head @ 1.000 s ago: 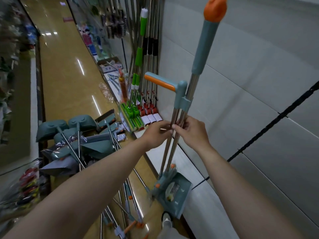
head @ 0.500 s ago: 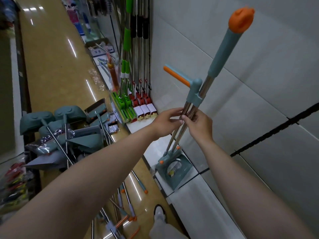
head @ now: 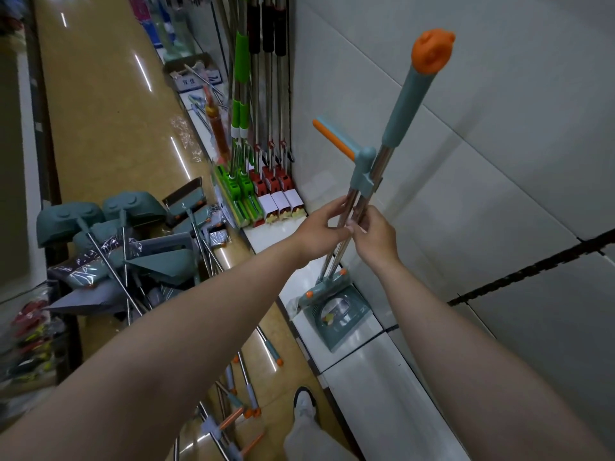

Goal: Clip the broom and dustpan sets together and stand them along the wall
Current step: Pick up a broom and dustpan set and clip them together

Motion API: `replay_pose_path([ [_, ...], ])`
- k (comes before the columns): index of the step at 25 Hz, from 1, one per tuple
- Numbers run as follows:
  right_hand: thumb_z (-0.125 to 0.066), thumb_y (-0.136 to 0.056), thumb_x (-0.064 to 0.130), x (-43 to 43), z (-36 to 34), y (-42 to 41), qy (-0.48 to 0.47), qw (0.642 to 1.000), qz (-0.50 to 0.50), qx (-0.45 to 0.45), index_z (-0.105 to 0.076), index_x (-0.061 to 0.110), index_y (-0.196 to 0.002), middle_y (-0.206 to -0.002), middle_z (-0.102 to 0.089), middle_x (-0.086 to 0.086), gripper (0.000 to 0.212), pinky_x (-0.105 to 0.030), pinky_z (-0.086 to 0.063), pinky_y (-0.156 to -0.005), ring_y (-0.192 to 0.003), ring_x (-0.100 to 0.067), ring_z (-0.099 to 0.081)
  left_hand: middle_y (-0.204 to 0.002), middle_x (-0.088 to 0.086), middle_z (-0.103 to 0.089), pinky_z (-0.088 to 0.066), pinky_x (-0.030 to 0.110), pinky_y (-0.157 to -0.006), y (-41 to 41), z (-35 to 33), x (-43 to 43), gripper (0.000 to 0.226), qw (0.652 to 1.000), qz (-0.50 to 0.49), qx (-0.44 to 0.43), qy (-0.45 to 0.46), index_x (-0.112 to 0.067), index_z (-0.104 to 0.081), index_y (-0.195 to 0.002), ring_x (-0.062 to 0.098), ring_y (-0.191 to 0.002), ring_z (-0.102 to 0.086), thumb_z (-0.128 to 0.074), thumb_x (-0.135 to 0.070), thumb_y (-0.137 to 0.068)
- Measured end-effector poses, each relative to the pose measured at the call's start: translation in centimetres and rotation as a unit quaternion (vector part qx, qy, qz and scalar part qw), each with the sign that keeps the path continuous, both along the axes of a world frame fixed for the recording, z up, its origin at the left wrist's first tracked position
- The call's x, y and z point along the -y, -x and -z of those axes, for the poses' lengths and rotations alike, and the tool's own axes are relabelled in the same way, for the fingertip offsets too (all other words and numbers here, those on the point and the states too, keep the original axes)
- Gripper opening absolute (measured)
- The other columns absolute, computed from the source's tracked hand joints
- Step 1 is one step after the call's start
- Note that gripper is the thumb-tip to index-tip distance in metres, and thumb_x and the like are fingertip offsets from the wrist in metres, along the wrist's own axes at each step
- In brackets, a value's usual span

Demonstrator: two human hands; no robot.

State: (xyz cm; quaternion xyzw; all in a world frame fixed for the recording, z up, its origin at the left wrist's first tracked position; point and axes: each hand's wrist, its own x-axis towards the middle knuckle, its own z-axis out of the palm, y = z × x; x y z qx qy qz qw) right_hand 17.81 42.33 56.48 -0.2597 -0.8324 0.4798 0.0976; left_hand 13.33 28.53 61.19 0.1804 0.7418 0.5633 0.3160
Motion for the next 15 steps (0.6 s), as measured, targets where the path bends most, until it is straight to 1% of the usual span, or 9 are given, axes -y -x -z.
replay_pose_path([
  [2,-0.06,-0.094,0.013,0.1,0.3,0.5,0.025,1.0,-0.01,0.005,-0.061,0.022,-0.123,-0.11,-0.069,0.005,0.031,-0.025,-0.046,-0.09,-0.108,-0.014,-0.064,-0.15,-0.009,-0.046,-0.049,0.008,-0.075,0.3,0.1,0.0,0.065,1.0,-0.002,-0.001,0.002,-0.033,-0.037,-0.151,0.006,-0.1,-0.065,-0.06,-0.009,-0.095],
  [3,-0.06,-0.095,0.012,0.1,0.5,0.8,0.036,0.999,-0.012,0.006,-0.058,0.023,-0.128,-0.116,-0.068,0.005,0.035,-0.024,-0.044,-0.092,-0.113,-0.014,-0.063,-0.15,-0.009,-0.045,-0.05,0.009,-0.076,0.5,0.0,0.0,0.064,1.0,-0.007,-0.001,0.005,-0.034,-0.038,-0.151,0.002,-0.094,-0.065,-0.061,-0.011,-0.095],
  [4,-0.06,-0.095,0.013,0.2,0.5,0.9,0.041,0.999,-0.015,0.009,-0.055,0.025,-0.132,-0.121,-0.067,0.004,0.039,-0.024,-0.043,-0.093,-0.116,-0.014,-0.061,-0.15,-0.008,-0.045,-0.052,0.015,-0.081,0.6,0.0,0.0,0.064,1.0,-0.013,-0.001,0.011,-0.035,-0.038,-0.15,0.001,-0.094,-0.065,-0.062,-0.014,-0.095],
  [6,-0.062,-0.095,0.016,0.3,0.6,0.9,0.046,0.999,-0.012,0.016,-0.049,0.026,-0.138,-0.13,-0.063,0.005,0.047,-0.026,-0.043,-0.094,-0.118,-0.012,-0.058,-0.151,-0.005,-0.044,-0.052,0.032,-0.095,0.8,0.1,0.2,0.064,0.999,-0.026,0.002,0.026,-0.036,-0.037,-0.15,0.009,-0.105,-0.065,-0.064,-0.019,-0.094],
  [7,-0.062,-0.095,0.017,0.4,0.9,0.8,0.048,0.999,-0.004,0.023,-0.046,0.026,-0.141,-0.133,-0.061,0.005,0.05,-0.028,-0.045,-0.095,-0.117,-0.011,-0.057,-0.152,-0.004,-0.043,-0.053,0.036,-0.096,0.9,0.2,0.6,0.065,0.999,-0.033,0.007,0.033,-0.035,-0.036,-0.15,0.014,-0.108,-0.064,-0.065,-0.02,-0.094],
  [9,-0.06,-0.096,0.02,1.0,1.6,0.4,0.048,0.997,0.015,0.055,-0.041,0.023,-0.145,-0.139,-0.058,0.002,0.052,-0.035,-0.047,-0.101,-0.119,-0.014,-0.056,-0.149,-0.002,-0.045,-0.055,0.035,-0.088,0.9,0.4,1.7,0.062,0.998,-0.048,0.014,0.044,-0.033,-0.037,-0.15,0.019,-0.109,-0.063,-0.063,-0.021,-0.095],
  [11,-0.057,-0.097,0.022,3.0,2.5,0.1,0.05,0.994,0.007,0.098,-0.036,0.02,-0.149,-0.146,-0.053,-0.003,0.056,-0.042,-0.047,-0.106,-0.128,-0.023,-0.055,-0.142,-0.001,-0.051,-0.055,0.035,-0.085,0.6,0.8,3.6,0.055,0.996,-0.074,0.012,0.055,-0.03,-0.043,-0.147,0.022,-0.11,-0.061,-0.062,-0.022,-0.096],
  [13,-0.055,-0.099,0.022,5.6,3.1,-0.2,0.074,0.991,-0.02,0.111,-0.033,0.017,-0.151,-0.151,-0.047,-0.004,0.057,-0.04,-0.046,-0.106,-0.131,-0.023,-0.053,-0.134,-0.002,-0.056,-0.055,0.037,-0.085,0.4,1.4,5.6,0.05,0.993,-0.097,0.009,0.067,-0.03,-0.048,-0.143,0.022,-0.107,-0.063,-0.062,-0.023,-0.096],
  [15,-0.054,-0.1,0.021,8.9,3.5,-0.3,0.1,0.988,-0.049,0.106,-0.035,0.016,-0.149,-0.152,-0.046,-0.001,0.053,-0.036,-0.047,-0.101,-0.128,-0.02,-0.055,-0.129,-0.002,-0.059,-0.055,0.036,-0.086,0.2,2.0,8.3,0.047,0.99,-0.117,-0.002,0.079,-0.03,-0.052,-0.14,0.019,-0.105,-0.064,-0.063,-0.024,-0.095],
])
